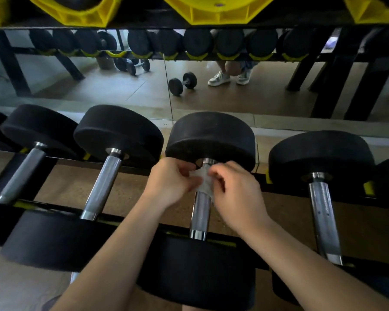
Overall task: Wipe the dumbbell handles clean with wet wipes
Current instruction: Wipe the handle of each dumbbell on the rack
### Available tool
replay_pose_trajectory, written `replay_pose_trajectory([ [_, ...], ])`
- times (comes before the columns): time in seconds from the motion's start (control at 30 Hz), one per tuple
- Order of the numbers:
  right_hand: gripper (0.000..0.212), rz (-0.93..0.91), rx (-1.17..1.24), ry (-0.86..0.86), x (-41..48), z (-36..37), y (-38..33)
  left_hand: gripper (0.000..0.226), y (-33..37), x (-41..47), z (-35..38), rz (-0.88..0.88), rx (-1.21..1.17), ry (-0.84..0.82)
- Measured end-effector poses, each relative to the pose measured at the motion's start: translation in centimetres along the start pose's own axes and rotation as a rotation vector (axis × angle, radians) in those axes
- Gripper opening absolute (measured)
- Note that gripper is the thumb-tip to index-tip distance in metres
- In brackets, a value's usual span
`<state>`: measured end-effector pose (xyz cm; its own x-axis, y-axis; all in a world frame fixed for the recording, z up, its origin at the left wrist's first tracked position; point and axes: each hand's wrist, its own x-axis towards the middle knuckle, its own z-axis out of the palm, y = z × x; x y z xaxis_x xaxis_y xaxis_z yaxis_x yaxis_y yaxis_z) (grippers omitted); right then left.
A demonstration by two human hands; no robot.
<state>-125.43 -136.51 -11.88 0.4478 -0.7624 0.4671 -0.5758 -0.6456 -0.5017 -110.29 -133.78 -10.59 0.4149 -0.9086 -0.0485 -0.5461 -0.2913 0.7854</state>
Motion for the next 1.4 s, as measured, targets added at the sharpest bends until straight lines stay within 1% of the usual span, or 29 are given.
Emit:
replay_pose_trajectory([
  [0.07,0.021,-0.061,-0.057,-0.120,-0.3,0.0,-0.5,0.035,-0.1,0.4,0.0,0.007,-0.006,-0.018],
  [0.13,0.032,-0.092,-0.109,-0.198,0.0,0.0,-0.4,0.029,-0.3,0.6,-0.1,0.056,0.058,-0.031],
  [0.17,0.033,-0.114,-0.113,-0.218,0.4,0.1,-0.1,0.026,-0.4,0.5,-0.1,0.086,0.087,-0.028],
  [0.23,0.027,-0.125,-0.062,-0.216,1.8,0.1,0.3,0.026,-0.4,0.3,-0.4,0.142,0.130,0.021],
  [0.33,0.021,-0.044,0.026,-0.110,2.7,0.4,1.1,0.030,-0.5,0.0,-0.9,0.294,0.221,0.111],
  [0.37,0.019,-0.016,0.037,-0.111,2.2,0.4,0.9,0.028,-0.7,0.0,-1.0,0.350,0.233,0.112],
  [0.43,0.019,0.011,0.083,-0.206,0.5,0.1,0.1,0.024,-1.2,0.1,-1.2,0.435,0.245,0.062],
  [0.5,0.028,0.047,0.118,-0.306,-0.4,0.0,-0.6,0.026,-1.6,0.1,-1.4,0.473,0.275,-0.003],
  [0.53,0.028,0.077,0.108,-0.275,0.1,0.2,-0.5,0.027,-1.8,0.1,-1.5,0.476,0.298,-0.022],
  [0.63,0.014,0.166,0.088,-0.006,1.9,1.0,0.1,0.044,-2.2,0.0,-1.5,0.472,0.260,-0.011],
  [0.67,0.011,0.178,0.117,0.012,1.7,1.2,-0.1,0.045,-2.1,-0.2,-1.6,0.470,0.215,-0.006],
  [0.7,0.009,0.174,0.152,-0.030,1.0,1.0,-0.3,0.044,-2.0,-0.3,-1.7,0.470,0.168,-0.014],
  [0.77,0.006,0.158,0.195,-0.196,-0.6,0.6,-1.0,0.037,-1.9,-0.5,-1.7,0.460,0.107,-0.069],
  [0.8,0.005,0.139,0.193,-0.249,-0.8,0.4,-1.0,0.033,-1.9,-0.7,-1.7,0.445,0.107,-0.100],
  [0.83,0.006,0.121,0.162,-0.253,-0.2,0.5,-0.8,0.030,-1.9,-0.8,-1.6,0.433,0.116,-0.119],
  [0.93,0.006,0.082,0.060,-0.067,2.4,1.1,-0.2,0.030,-2.3,-1.1,-1.6,0.433,0.137,-0.097],
  [0.97,0.005,0.061,0.041,-0.070,2.3,1.2,-0.3,0.027,-2.4,-1.1,-1.7,0.422,0.158,-0.078],
  [1.0,0.005,0.018,0.025,-0.142,1.6,1.0,-0.5,0.025,-2.5,-1.1,-1.9,0.402,0.174,-0.060],
  [1.07,0.008,-0.085,0.006,-0.403,-0.1,0.1,-0.9,0.026,-2.8,-0.9,-2.3,0.352,0.177,-0.057],
  [1.1,0.010,-0.141,-0.014,-0.483,-0.1,-0.4,-0.8,0.026,-3.1,-0.9,-2.5,0.336,0.177,-0.073],
  [1.13,0.012,-0.184,-0.055,-0.477,0.7,-0.5,-0.4,0.025,-3.3,-1.0,-2.6,0.328,0.177,-0.098],
  [1.2,0.013,-0.169,-0.091,-0.304,3.0,-0.6,0.5,0.024,-3.5,-1.3,-2.4,0.325,0.169,-0.148],
  [1.23,0.013,-0.145,-0.090,-0.250,3.6,-0.4,0.6,0.026,-3.5,-1.4,-2.2,0.320,0.155,-0.160],
  [1.27,0.013,-0.150,-0.085,-0.245,3.4,-0.2,0.5,0.028,-3.5,-1.6,-2.1,0.319,0.138,-0.170],
  [1.3,0.014,-0.190,-0.078,-0.293,2.4,-0.2,0.0,0.030,-3.6,-1.6,-1.9,0.323,0.122,-0.178],
  [1.37,0.019,-0.288,-0.070,-0.466,0.2,-0.4,-0.7,0.029,-3.6,-1.6,-1.9,0.328,0.089,-0.172],
  [1.4,0.021,-0.317,-0.074,-0.496,0.2,-0.6,-0.6,0.030,-3.6,-1.6,-2.0,0.326,0.058,-0.149],
])
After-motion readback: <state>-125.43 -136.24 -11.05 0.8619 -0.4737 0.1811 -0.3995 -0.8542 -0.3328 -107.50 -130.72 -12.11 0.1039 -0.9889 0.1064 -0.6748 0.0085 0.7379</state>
